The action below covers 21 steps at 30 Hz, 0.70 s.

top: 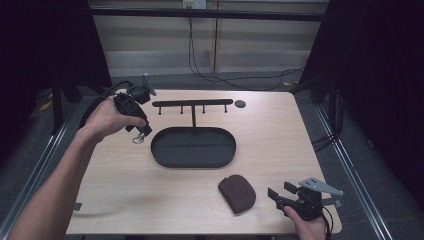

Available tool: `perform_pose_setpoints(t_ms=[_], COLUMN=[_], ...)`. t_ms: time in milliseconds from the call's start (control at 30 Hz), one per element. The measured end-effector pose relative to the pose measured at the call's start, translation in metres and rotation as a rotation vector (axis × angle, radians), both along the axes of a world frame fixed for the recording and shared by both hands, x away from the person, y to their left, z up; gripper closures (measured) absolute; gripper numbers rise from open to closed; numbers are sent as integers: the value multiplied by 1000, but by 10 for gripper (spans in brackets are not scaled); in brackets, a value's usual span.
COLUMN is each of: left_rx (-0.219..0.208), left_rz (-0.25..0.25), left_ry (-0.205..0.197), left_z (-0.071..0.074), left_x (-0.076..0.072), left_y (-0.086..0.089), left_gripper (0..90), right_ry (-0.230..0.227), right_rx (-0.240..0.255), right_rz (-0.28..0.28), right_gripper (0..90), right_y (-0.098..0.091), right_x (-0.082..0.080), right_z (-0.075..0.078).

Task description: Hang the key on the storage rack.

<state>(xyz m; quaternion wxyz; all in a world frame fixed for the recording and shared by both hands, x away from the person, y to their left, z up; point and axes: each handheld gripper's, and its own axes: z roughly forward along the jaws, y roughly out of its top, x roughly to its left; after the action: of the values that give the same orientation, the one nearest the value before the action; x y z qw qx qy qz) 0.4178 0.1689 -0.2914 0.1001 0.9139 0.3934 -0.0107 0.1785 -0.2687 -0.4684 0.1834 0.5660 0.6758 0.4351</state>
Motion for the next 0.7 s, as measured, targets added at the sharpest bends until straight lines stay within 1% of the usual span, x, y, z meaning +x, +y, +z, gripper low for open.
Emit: perform_pose_setpoints(t_ms=[67, 167, 300, 433, 467, 500, 533, 567, 633, 700], left_rx=[-3, -4, 1, 3, -4, 2, -3, -1, -2, 4], left_rz=[-2, 9, 7, 18, 32, 39, 36, 45, 46, 50], left_ry=[4, 8, 5, 7, 11, 8, 15, 15, 16, 17], left_z=[1, 3, 6, 8, 8, 8, 7, 7, 8, 9], left_x=[2, 8, 10, 14, 17, 18, 20, 21, 22, 28], left_y=[-1, -3, -4, -4, -4, -5, -6, -7, -8, -13], left_gripper=[683, 683, 683, 683, 683, 683, 683, 683, 683, 683], right_ry=[1, 2, 0, 1, 0, -1, -1, -1, 0, 0], right_rx=[0, 0, 3, 4, 5, 5, 7, 7, 8, 11], right_rz=[2, 1, 2, 3, 4, 3, 3, 4, 3, 3], right_gripper=[290, 290, 290, 290, 290, 290, 290, 290, 290, 290], right_y=[0, 0, 0, 0, 0, 0, 0, 0, -1, -1], right_x=[0, 0, 0, 0, 0, 0, 0, 0, 0, 0], right_z=[0, 0, 0, 0, 0, 0, 0, 0, 0, 0])
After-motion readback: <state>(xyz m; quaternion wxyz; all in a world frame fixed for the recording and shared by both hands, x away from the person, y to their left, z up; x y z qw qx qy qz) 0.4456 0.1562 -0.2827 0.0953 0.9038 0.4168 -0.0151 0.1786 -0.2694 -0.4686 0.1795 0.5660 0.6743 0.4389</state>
